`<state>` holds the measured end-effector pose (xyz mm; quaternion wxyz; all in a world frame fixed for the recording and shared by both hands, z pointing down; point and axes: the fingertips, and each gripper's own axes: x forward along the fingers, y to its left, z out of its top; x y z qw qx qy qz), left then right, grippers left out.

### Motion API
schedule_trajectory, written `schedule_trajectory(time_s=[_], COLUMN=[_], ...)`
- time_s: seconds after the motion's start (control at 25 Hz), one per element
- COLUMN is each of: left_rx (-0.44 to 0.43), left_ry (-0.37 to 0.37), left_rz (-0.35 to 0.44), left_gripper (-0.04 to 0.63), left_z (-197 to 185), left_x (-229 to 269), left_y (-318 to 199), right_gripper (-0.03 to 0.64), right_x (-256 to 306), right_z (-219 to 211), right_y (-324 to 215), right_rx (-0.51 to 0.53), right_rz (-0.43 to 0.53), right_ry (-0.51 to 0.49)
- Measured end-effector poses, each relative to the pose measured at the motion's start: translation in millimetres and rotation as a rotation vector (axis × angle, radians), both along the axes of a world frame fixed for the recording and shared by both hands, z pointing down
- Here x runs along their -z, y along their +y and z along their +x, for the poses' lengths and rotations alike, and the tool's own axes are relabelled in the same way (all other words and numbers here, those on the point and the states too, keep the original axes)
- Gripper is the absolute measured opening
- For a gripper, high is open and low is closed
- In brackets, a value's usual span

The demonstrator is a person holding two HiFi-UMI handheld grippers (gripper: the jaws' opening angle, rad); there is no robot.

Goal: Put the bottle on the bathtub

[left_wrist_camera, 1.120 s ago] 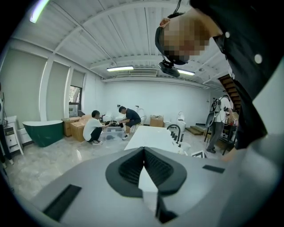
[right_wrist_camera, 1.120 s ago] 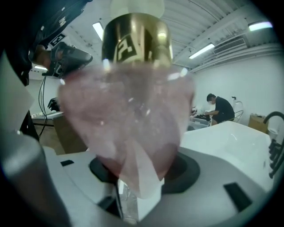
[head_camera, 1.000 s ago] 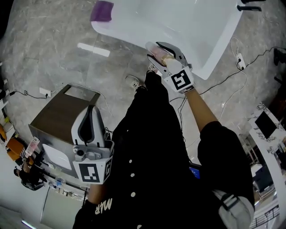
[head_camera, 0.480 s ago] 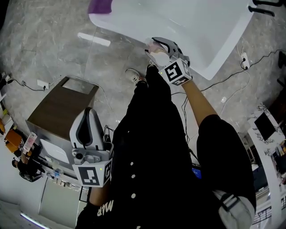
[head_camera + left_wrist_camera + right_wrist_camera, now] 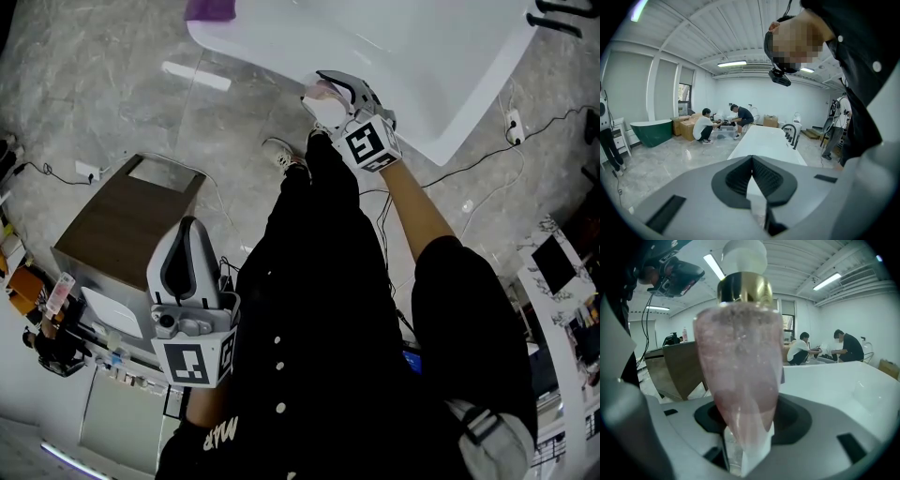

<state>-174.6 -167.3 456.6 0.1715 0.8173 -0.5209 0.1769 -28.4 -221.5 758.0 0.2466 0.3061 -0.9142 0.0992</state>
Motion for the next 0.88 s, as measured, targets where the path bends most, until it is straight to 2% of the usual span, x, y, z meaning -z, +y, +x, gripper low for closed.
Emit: schedule_trajectory(time_s=[0.24,0.36,0.88], left_rx=[0.001,0.002,-0.003], left_ry=[0.007,0.013,0.030], left_rz=[0.003,0.003,0.021], left_gripper=[0.011,0.011,0.011], left_z=[-2.9,-4.4,-5.6], left_x=[1.6,3.2,8.1], left_y=[-1.6,-1.4,-3.2], right_gripper=[0.244,0.305,0.344], right_x=[-5.2,-8.2,-9.4], right_z=[0.0,-1.7,15.5], right_y=[-0.3,2.1,17.8], right_rx=[-0.031,-0.032,-0.021], right_rz=[-0.020,-0.052,-0.077], right_ry=[-0.029,-0.035,0.034])
